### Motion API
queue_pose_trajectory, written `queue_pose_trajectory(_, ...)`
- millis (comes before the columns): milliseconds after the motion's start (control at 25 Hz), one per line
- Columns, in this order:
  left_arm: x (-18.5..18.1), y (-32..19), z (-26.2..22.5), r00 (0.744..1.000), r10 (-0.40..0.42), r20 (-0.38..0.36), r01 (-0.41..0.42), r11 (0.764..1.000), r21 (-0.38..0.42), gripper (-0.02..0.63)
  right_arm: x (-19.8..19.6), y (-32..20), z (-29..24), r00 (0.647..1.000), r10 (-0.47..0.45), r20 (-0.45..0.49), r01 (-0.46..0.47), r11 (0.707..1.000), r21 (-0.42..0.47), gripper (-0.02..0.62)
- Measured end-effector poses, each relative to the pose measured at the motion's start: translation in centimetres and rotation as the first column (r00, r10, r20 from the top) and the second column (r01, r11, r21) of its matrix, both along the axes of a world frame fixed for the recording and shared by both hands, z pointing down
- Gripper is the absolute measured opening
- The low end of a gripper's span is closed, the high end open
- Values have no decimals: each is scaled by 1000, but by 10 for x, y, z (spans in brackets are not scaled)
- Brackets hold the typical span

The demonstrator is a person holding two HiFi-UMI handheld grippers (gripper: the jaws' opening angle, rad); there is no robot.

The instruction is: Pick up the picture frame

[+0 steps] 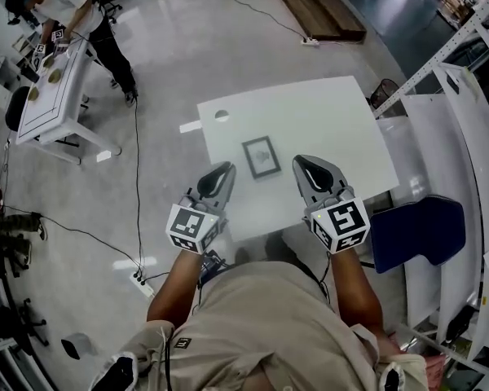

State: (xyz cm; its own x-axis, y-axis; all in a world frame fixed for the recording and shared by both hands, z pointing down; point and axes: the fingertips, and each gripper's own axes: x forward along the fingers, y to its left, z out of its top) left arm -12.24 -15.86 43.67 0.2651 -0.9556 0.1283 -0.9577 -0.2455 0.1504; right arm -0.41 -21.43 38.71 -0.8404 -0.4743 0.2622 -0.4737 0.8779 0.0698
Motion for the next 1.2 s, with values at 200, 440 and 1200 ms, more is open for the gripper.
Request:
queue_pose_trajectory(200,-3,-25,27,1000,-18,-6,17,998,-59,40,-10,-30,23,1000,-25,-15,24,999,-40,28)
queue_pose_trajectory(440,-12,-59,65,999,-38,-34,34,992,-123,40,-27,-70,62,998,-54,-43,50,994,-97,28)
queue_pose_trajectory(1200,-19,-127,205,985,-117,-125,65,932,-357,40,-58,-137,228,967,-172,-187,99,933,-347,29)
